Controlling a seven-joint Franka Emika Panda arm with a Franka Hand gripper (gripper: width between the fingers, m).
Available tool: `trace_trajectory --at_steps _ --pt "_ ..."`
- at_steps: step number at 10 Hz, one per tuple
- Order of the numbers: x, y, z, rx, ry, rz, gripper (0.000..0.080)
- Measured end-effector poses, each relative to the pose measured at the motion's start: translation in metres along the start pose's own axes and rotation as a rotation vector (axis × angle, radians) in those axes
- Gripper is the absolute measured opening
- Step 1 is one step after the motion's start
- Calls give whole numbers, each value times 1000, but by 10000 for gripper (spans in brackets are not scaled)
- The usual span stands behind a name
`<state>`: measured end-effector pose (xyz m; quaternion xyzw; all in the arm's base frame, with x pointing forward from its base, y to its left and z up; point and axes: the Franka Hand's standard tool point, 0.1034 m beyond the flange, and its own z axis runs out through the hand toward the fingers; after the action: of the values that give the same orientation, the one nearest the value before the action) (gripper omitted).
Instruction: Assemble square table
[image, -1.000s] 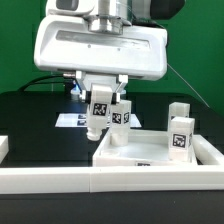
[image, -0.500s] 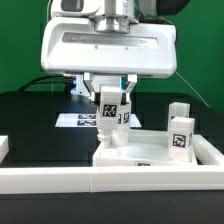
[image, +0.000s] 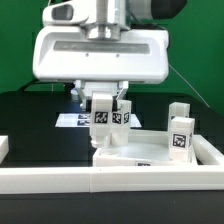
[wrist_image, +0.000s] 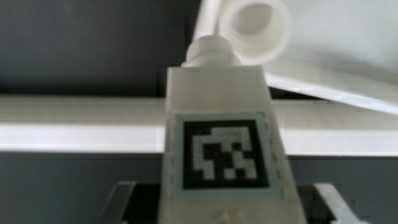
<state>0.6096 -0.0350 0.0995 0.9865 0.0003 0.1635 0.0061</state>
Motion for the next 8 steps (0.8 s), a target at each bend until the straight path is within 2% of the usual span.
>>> trace_trajectory --at_steps 1,3,4,8 --pt "1 -3 -1 3 6 -1 288" --pt "4 1 -3 -6 27 2 288" --pt "5 4 -4 -22 57 4 288" --pt "3 -5 -3 -15 47 -5 288"
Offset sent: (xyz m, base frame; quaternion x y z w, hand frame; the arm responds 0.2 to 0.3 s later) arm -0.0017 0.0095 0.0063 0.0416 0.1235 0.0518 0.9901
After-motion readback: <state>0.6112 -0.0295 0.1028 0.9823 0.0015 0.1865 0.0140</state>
